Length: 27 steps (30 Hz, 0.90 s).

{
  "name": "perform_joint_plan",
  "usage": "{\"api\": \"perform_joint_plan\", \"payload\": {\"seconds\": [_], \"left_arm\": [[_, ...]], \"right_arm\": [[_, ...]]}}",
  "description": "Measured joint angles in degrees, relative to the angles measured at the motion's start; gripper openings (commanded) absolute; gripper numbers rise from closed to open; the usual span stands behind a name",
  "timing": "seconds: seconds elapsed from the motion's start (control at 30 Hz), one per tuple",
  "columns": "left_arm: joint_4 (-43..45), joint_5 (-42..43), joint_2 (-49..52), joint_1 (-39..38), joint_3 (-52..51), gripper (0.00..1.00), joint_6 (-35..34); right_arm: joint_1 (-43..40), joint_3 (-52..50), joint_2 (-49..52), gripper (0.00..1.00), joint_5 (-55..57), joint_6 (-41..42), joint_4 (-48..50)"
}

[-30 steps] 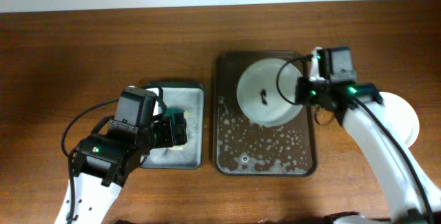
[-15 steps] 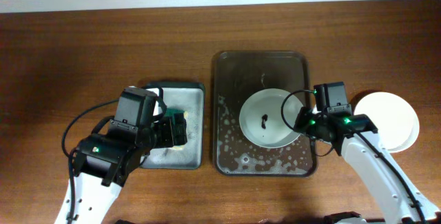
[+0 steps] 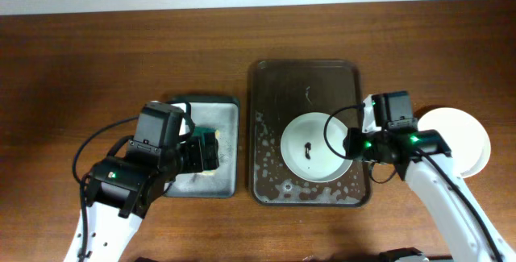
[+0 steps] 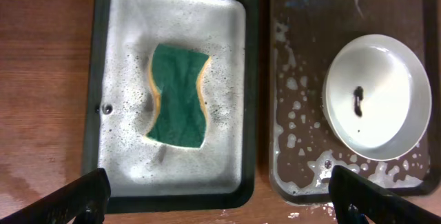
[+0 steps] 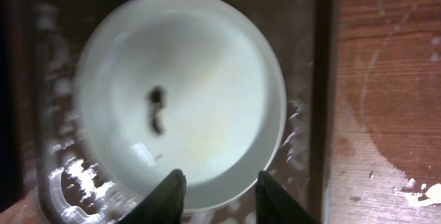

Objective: Clean dirty plates on tray and stack at the side
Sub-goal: 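Grasp the sponge with the left gripper and move it toward the plate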

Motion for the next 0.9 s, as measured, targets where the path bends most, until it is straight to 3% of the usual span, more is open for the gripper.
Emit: {"api": "perform_joint_plan", "payload": {"seconds": [0.03, 0.07, 0.23, 0.3, 0.4, 0.43, 0.57, 0.6, 0.63, 0.8, 0.9], "left_arm": [[0.0, 1.1, 0.0, 0.0, 0.0, 0.93, 0.0], [0.5, 1.9, 0.0, 0.0, 0.0, 0.72, 0.0], [2.2, 1.0, 3.2, -0.2, 0.0, 0.76, -0.7], [2.2, -2.3, 9.3, -1.4, 0.1, 0.68, -1.2], [4.1, -5.5, 17.4, -2.6, 0.1, 0.67, -1.6], [6.1, -6.3, 21.1, -2.8, 0.2, 0.62, -1.6], [15.2, -7.5, 35.3, -1.9, 0.1, 0.34, -2.5], [17.4, -7.7, 38.2, -1.0, 0.3, 0.23, -3.1], [18.5, -7.9, 40.3, 0.0, 0.3, 0.00, -3.3], [19.0, -7.1, 41.4, 1.2, 0.6, 0.01, -4.0], [15.7, -5.6, 41.2, 1.6, 2.1, 0.38, -4.3]], "right_arm": [[0.0, 0.7, -1.7, 0.36, -1.4, -0.6, -1.5], [0.0, 1.1, -4.0, 0.36, -2.6, -1.2, -3.1], [0.0, 1.3, -8.7, 0.36, -5.1, -2.1, -8.6], [0.0, 1.3, -8.6, 0.36, -5.4, -2.4, -8.7], [0.0, 1.3, -7.9, 0.36, -5.9, -2.6, -9.2], [0.0, 1.3, -7.5, 0.37, -6.3, -2.7, -9.3], [0.0, 1.3, -6.5, 0.37, -7.3, -3.1, -11.0], [0.0, 1.3, -6.5, 0.37, -7.4, -3.1, -11.2], [0.0, 1.3, -6.4, 0.37, -7.5, -3.1, -11.4], [0.0, 1.3, -6.4, 0.37, -7.6, -3.1, -12.4], [0.0, 1.3, -6.4, 0.37, -7.6, -3.1, -12.4]]}}
